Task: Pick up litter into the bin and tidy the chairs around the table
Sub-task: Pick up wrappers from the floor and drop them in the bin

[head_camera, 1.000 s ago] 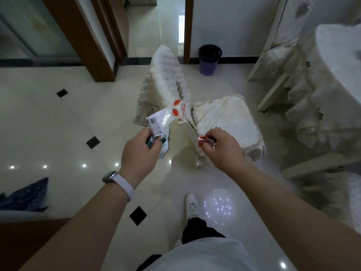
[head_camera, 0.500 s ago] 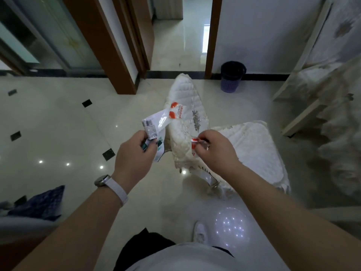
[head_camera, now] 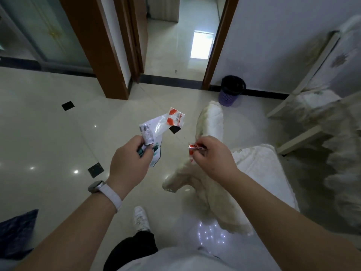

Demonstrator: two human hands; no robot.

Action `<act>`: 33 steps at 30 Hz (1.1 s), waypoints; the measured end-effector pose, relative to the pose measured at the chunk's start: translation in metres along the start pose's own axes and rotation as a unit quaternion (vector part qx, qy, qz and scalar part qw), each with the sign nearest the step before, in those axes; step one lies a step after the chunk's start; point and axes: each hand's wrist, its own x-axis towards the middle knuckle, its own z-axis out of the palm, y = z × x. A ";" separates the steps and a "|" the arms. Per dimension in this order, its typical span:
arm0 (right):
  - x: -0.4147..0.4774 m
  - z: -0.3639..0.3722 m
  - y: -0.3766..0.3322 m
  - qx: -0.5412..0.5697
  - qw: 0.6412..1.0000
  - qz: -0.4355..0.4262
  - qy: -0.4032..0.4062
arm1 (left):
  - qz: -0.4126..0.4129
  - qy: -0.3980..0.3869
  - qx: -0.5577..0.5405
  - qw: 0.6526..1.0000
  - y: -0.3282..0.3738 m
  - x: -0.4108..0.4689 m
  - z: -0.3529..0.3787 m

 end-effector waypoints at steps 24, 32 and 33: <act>0.265 0.048 -0.044 0.001 0.996 0.057 0.064 | 0.037 -0.083 0.005 0.996 -0.038 0.305 -0.041; 0.393 0.018 0.002 0.064 0.988 0.110 0.092 | 0.069 -0.123 0.020 0.990 0.027 0.453 0.017; 0.405 0.009 0.009 0.060 0.988 0.114 0.091 | 0.078 -0.127 0.021 0.989 0.037 0.468 0.024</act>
